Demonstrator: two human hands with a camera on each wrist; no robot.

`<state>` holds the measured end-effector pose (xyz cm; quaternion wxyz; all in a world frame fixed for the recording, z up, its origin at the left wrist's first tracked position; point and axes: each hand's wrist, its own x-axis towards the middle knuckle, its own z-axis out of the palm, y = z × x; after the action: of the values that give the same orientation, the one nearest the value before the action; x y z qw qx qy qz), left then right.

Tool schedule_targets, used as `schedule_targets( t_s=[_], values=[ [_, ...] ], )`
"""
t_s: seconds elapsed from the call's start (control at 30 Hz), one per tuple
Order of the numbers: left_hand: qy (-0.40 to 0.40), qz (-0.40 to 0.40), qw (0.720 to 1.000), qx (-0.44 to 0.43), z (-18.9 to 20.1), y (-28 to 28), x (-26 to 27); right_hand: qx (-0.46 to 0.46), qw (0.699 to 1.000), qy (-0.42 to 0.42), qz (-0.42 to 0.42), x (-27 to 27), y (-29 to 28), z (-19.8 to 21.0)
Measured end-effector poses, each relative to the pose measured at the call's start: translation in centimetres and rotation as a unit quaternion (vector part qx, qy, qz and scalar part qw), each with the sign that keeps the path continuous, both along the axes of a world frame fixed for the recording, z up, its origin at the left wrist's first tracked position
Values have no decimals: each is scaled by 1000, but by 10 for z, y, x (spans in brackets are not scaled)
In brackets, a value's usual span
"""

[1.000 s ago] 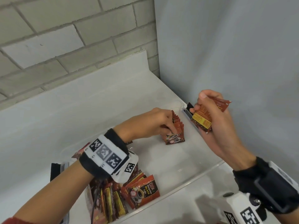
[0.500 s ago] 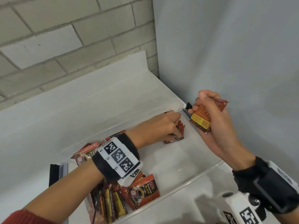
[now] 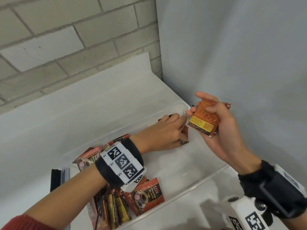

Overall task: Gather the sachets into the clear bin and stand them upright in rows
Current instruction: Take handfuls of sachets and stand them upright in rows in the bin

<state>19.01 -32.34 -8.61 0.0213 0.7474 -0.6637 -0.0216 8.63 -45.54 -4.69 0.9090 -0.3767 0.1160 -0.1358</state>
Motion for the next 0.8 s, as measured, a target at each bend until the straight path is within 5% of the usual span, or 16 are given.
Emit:
schedule_targets(
  t_s=[0.13, 0.43, 0.67, 0.8],
  values=[
    [26, 4, 1000, -5, 1, 1, 0, -31, 999, 22, 3, 0, -1, -1],
    [235, 117, 961, -85, 37, 12, 17, -109, 993, 35, -11, 1, 1, -3],
    [442, 156, 858, -209, 67, 16, 5, -113, 993, 7, 20, 1, 2, -4],
    [470, 143, 838, -237, 71, 16, 4, -113, 993, -4, 32, 0, 2, -5]
  ],
)
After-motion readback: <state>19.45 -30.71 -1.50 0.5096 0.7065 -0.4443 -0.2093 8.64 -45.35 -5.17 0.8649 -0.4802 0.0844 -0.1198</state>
